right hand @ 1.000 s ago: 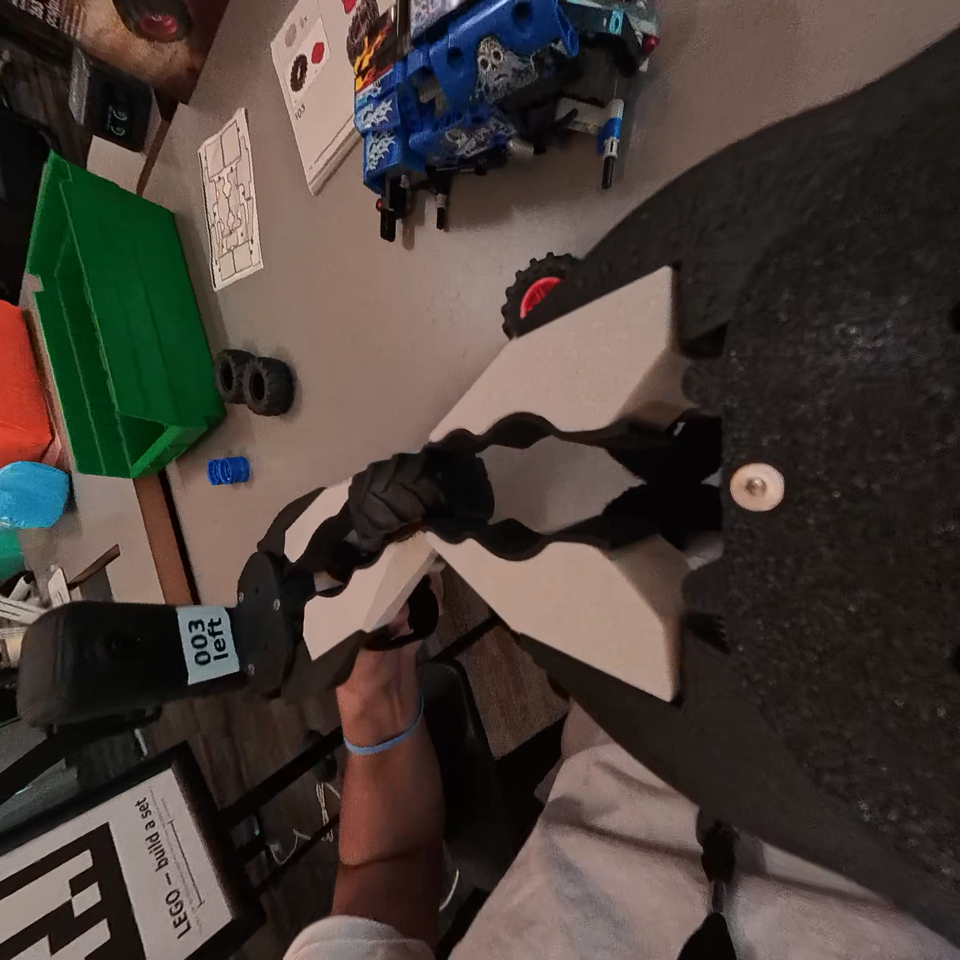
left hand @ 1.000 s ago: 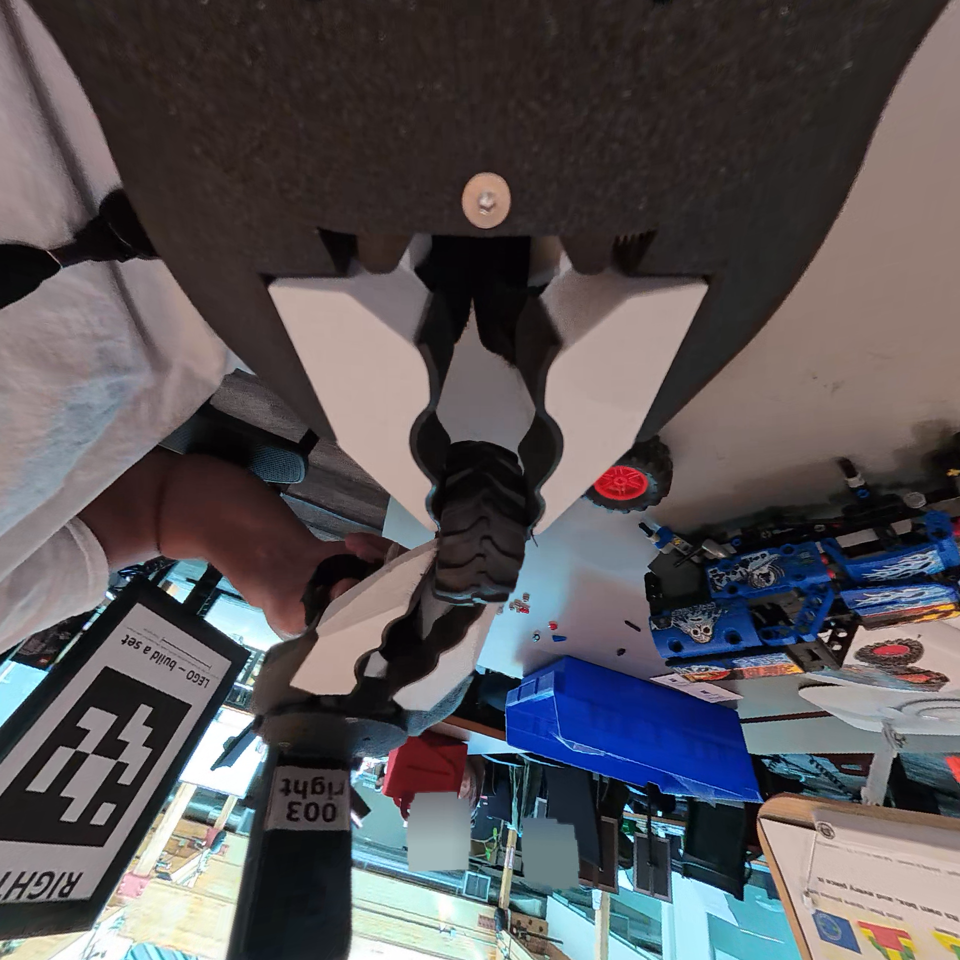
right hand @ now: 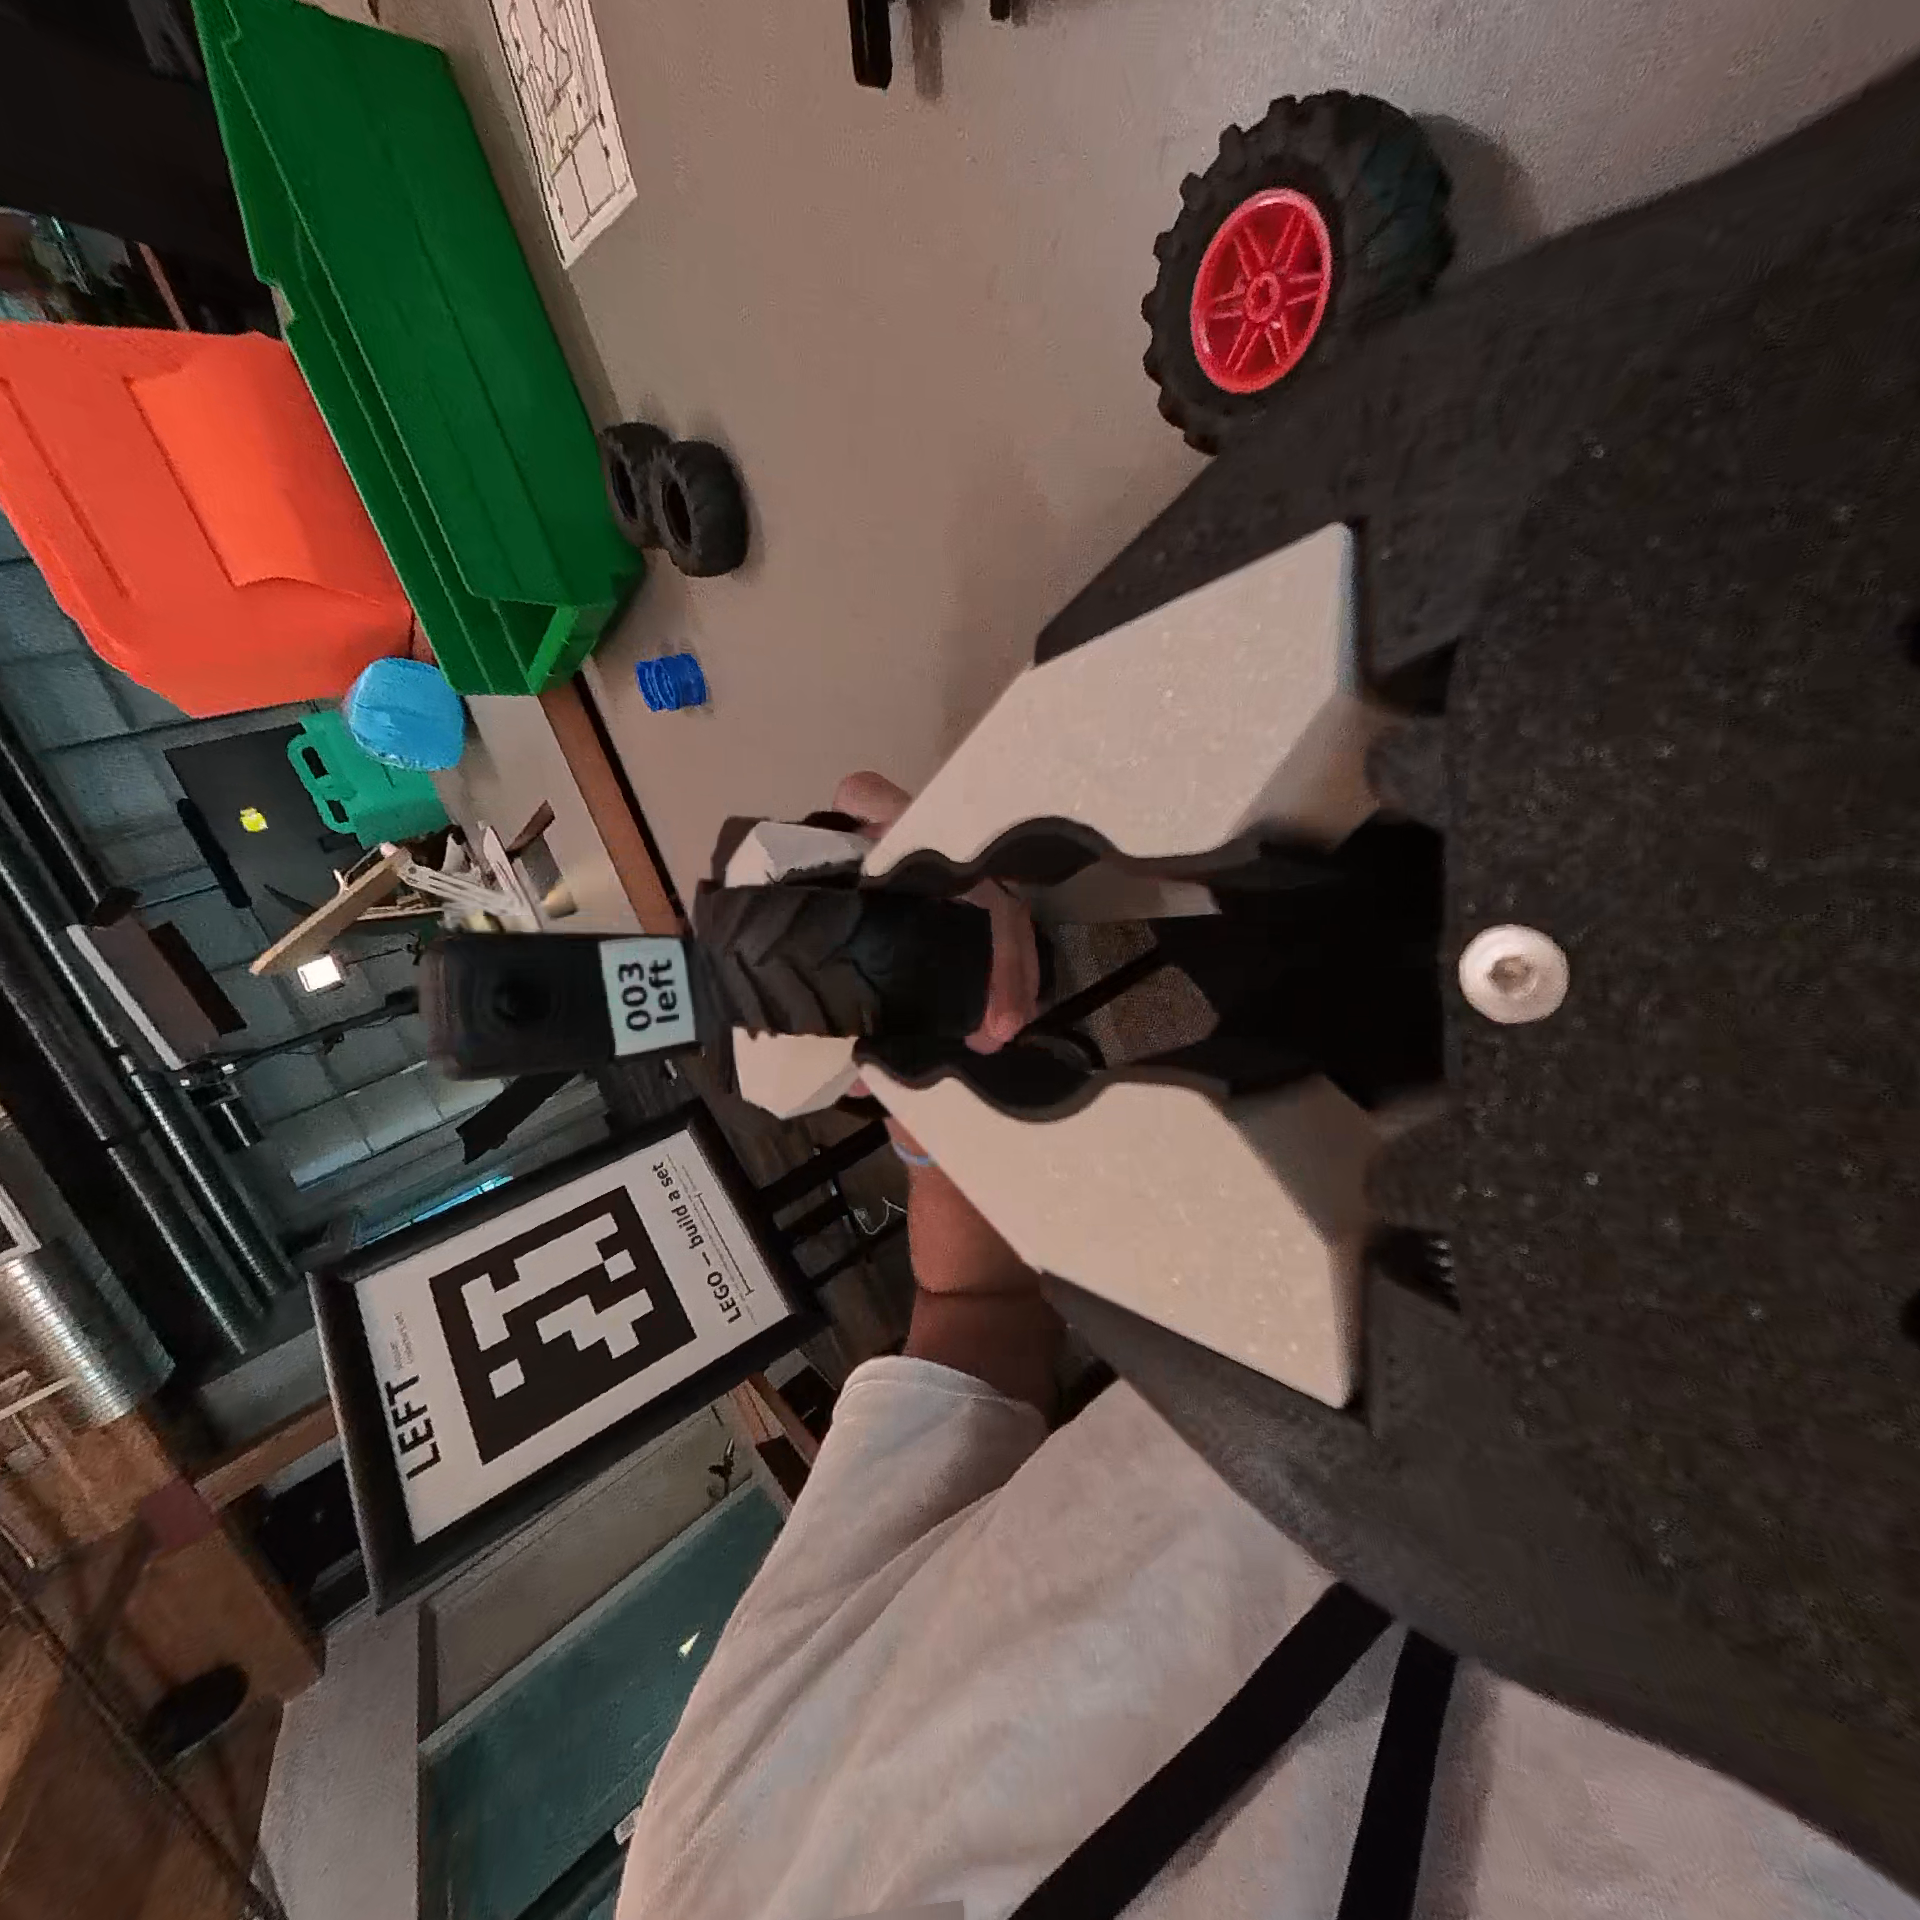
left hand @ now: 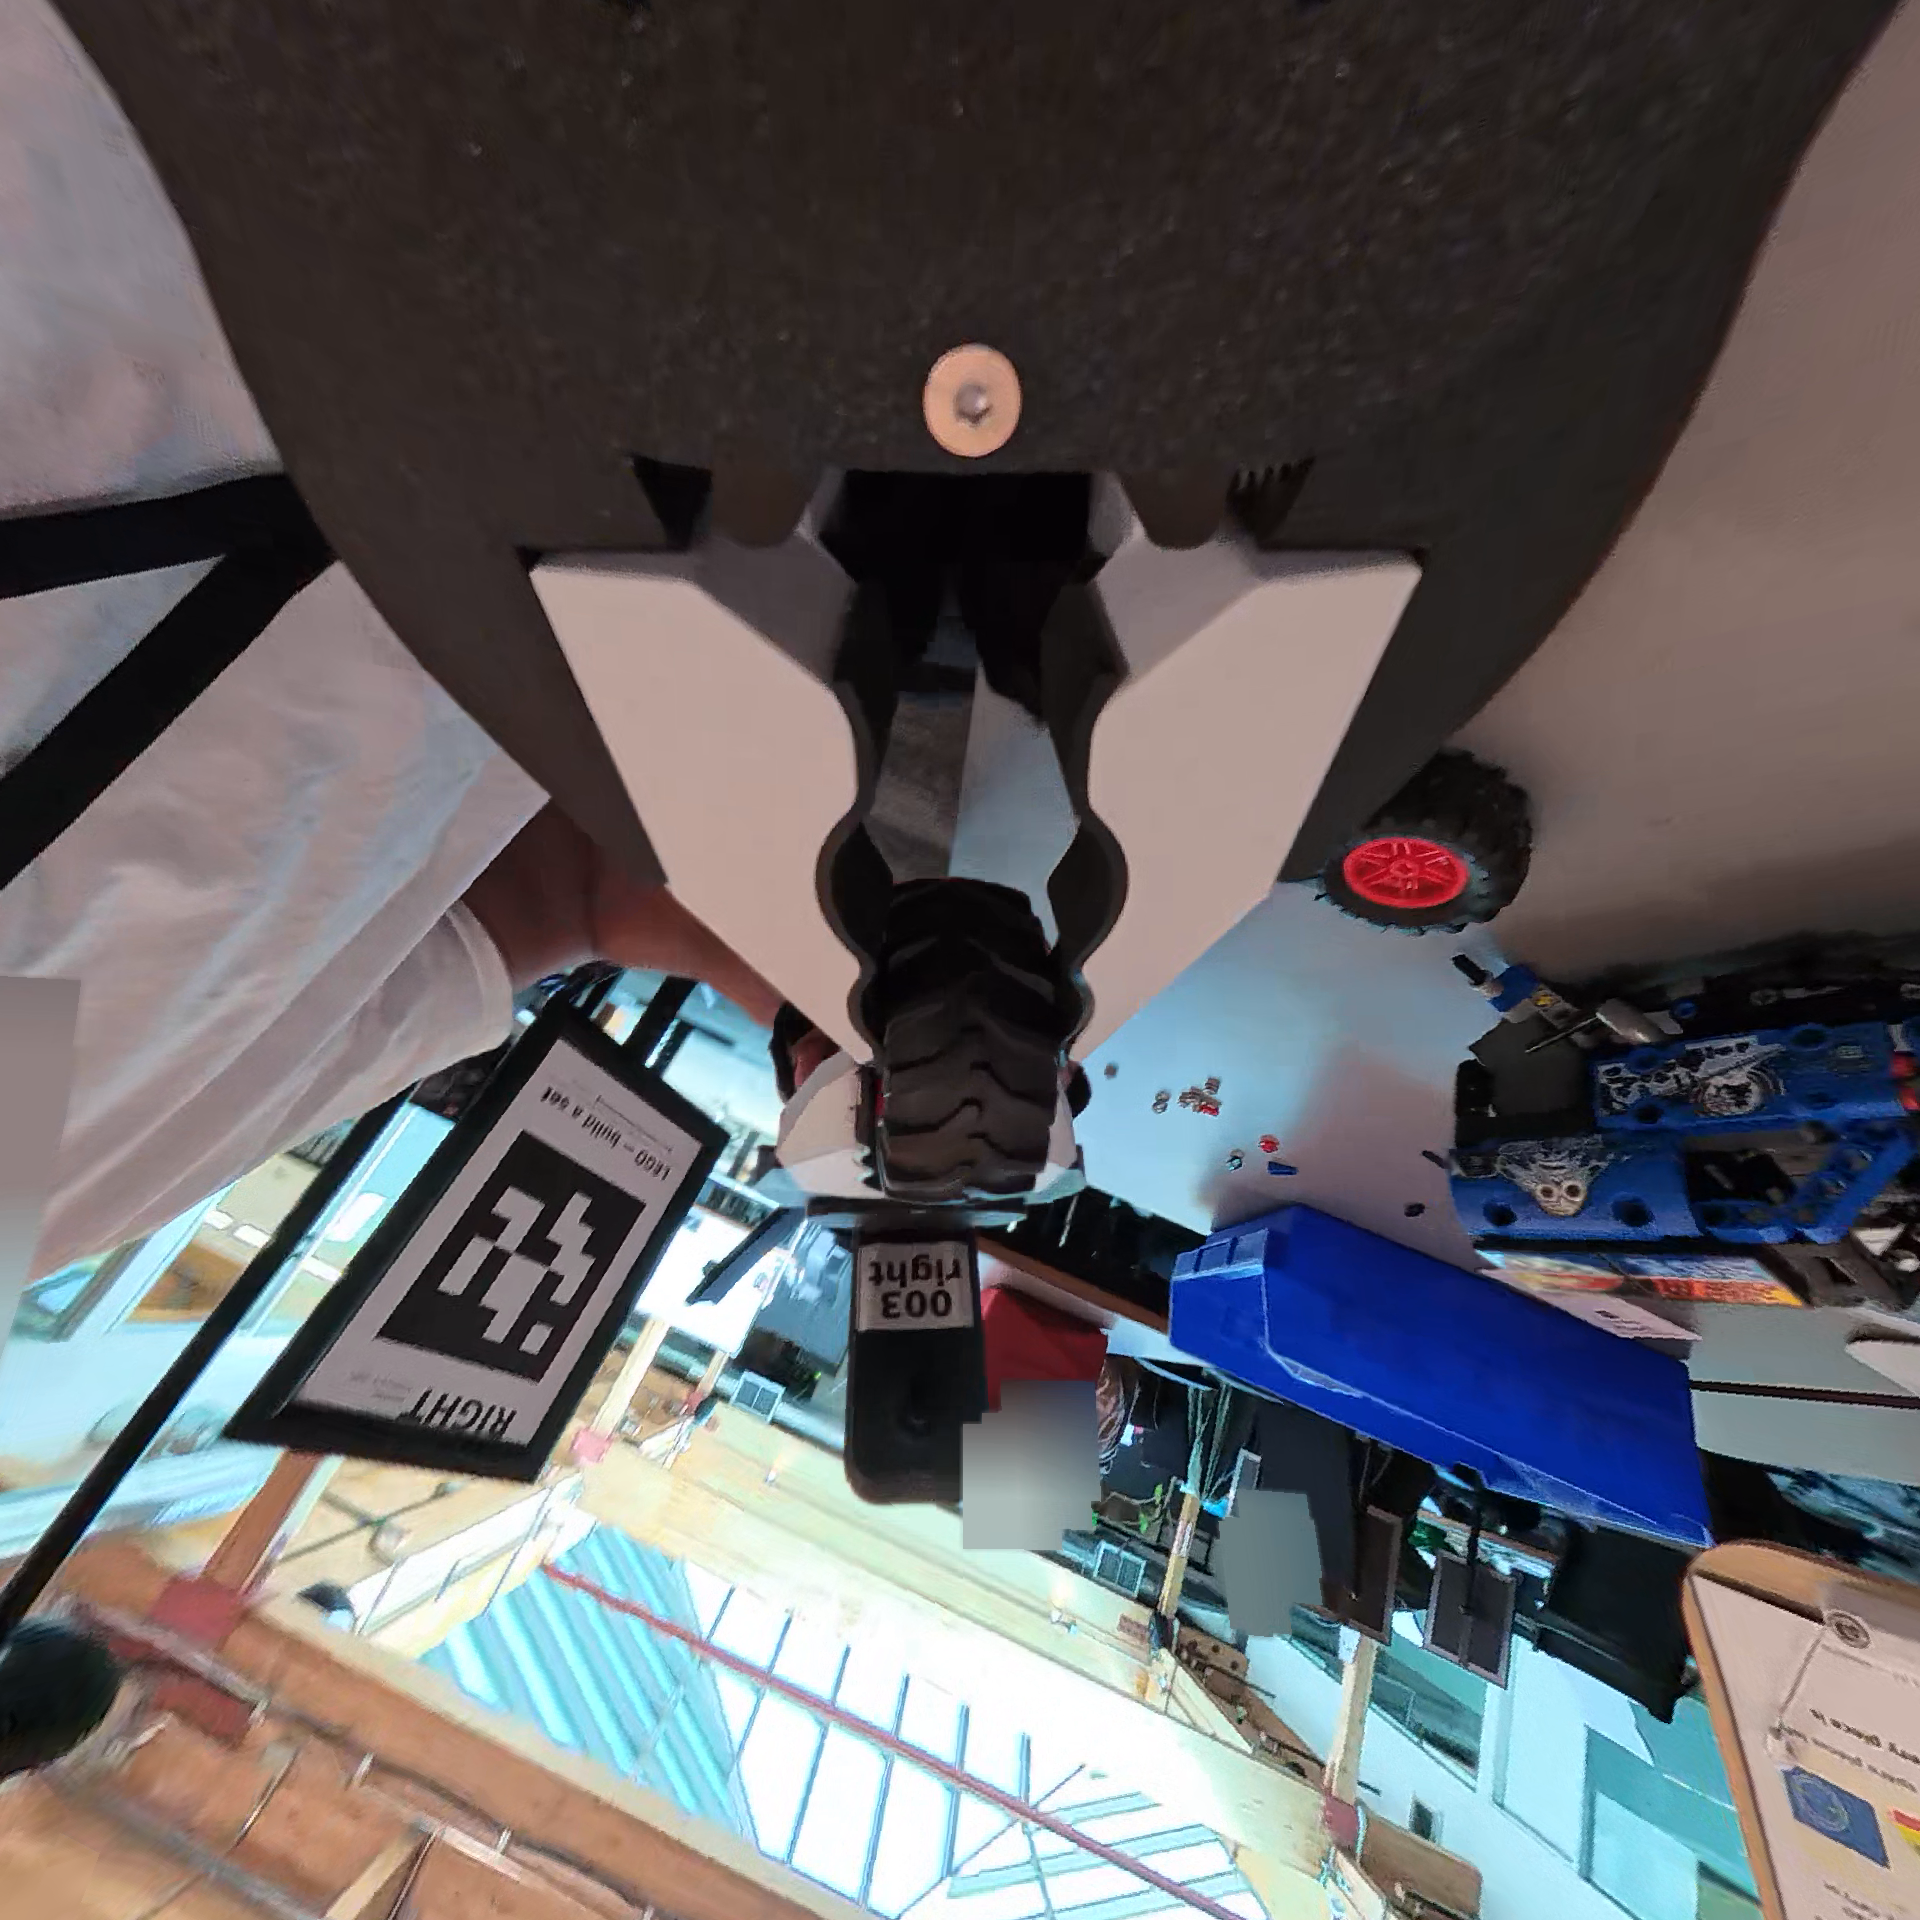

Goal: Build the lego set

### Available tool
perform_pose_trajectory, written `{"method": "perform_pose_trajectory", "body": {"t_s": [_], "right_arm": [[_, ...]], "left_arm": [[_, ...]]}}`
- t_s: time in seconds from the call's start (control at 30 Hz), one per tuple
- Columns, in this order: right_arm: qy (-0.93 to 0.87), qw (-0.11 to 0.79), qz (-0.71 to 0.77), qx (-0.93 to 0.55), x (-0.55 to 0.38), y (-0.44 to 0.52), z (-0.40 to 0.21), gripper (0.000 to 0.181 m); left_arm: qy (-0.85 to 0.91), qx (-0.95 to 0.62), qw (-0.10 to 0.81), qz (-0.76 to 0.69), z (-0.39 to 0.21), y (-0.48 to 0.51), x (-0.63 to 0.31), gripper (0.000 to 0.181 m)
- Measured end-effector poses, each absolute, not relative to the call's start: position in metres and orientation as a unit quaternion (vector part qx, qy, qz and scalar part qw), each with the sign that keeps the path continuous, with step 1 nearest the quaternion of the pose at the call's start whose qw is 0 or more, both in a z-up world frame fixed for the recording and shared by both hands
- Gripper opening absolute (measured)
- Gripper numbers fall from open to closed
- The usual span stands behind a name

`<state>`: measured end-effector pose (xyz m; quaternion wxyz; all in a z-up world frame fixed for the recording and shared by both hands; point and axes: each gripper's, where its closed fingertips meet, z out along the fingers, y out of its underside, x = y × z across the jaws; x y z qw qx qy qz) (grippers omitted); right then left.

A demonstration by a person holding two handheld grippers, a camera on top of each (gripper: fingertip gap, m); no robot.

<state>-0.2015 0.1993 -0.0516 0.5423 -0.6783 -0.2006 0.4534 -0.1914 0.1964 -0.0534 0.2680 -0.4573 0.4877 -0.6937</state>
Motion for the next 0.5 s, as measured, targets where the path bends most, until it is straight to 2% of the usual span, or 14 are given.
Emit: {"method": "perform_pose_trajectory", "body": {"t_s": [0.17,0.37,0.5], "right_arm": [[-0.208,0.521,0.462,-0.687,-0.200,0.196,-0.053,0.026],[-0.216,0.470,0.462,-0.720,-0.197,0.191,-0.062,0.026],[-0.197,0.510,0.401,-0.735,-0.190,0.203,-0.062,0.026]], "left_arm": [[0.488,-0.451,0.242,-0.707,-0.049,0.197,-0.201,0.031],[0.498,-0.461,0.223,-0.700,-0.057,0.194,-0.196,0.028],[0.489,-0.481,0.261,-0.679,-0.064,0.202,-0.189,0.027]]}}
